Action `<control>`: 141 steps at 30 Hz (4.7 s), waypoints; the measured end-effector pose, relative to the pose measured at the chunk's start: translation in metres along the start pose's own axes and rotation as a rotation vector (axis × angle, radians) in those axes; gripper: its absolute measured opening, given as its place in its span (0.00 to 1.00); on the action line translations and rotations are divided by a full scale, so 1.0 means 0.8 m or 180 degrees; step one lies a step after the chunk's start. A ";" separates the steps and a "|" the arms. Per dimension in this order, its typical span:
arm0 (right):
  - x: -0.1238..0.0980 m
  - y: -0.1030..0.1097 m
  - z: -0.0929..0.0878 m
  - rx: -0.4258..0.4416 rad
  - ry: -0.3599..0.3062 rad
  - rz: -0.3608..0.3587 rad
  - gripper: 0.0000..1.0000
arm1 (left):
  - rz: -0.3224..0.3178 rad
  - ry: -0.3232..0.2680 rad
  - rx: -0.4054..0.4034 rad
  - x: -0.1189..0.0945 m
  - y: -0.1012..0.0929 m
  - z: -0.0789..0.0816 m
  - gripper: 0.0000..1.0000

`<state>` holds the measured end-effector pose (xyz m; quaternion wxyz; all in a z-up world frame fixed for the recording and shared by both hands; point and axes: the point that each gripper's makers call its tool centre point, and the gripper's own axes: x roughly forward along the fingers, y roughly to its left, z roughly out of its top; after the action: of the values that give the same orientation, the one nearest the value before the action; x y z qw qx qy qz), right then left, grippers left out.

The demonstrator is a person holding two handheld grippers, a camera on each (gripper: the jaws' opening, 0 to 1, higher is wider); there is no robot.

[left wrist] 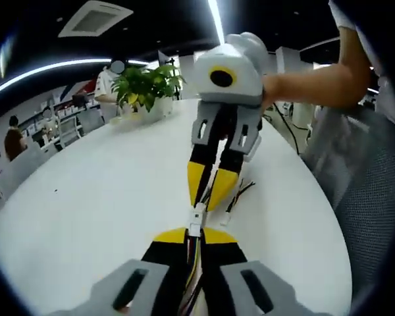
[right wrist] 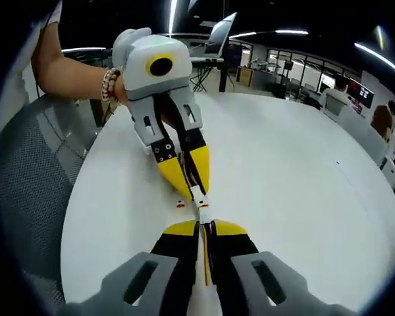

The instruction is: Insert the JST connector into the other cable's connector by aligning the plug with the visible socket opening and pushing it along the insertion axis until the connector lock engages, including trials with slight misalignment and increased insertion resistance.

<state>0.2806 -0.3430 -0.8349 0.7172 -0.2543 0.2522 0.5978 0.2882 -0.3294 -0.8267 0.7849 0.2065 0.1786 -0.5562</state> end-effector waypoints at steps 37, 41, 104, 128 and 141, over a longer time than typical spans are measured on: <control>-0.001 0.017 0.010 -0.0187 0.0046 0.0129 0.04 | -0.0158 0.0044 0.0033 -0.007 -0.022 0.005 0.00; -0.003 0.014 0.015 -0.0148 -0.0025 0.0098 0.04 | -0.0116 -0.0011 -0.0028 -0.009 -0.018 0.007 0.00; -0.040 -0.054 0.040 0.0453 -0.0644 -0.0766 0.17 | 0.0712 -0.0633 -0.1328 -0.038 0.056 0.020 0.13; -0.085 -0.011 0.037 0.0465 -0.0571 -0.0818 0.21 | 0.0487 -0.0751 -0.1126 -0.098 0.026 0.046 0.18; -0.031 0.014 -0.012 0.0535 -0.0169 -0.0488 0.21 | 0.0304 -0.0312 -0.1166 -0.046 -0.003 -0.017 0.18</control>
<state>0.2653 -0.3655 -0.8260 0.7860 -0.1959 0.2622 0.5245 0.2736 -0.2936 -0.8196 0.8426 0.0411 0.2285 -0.4859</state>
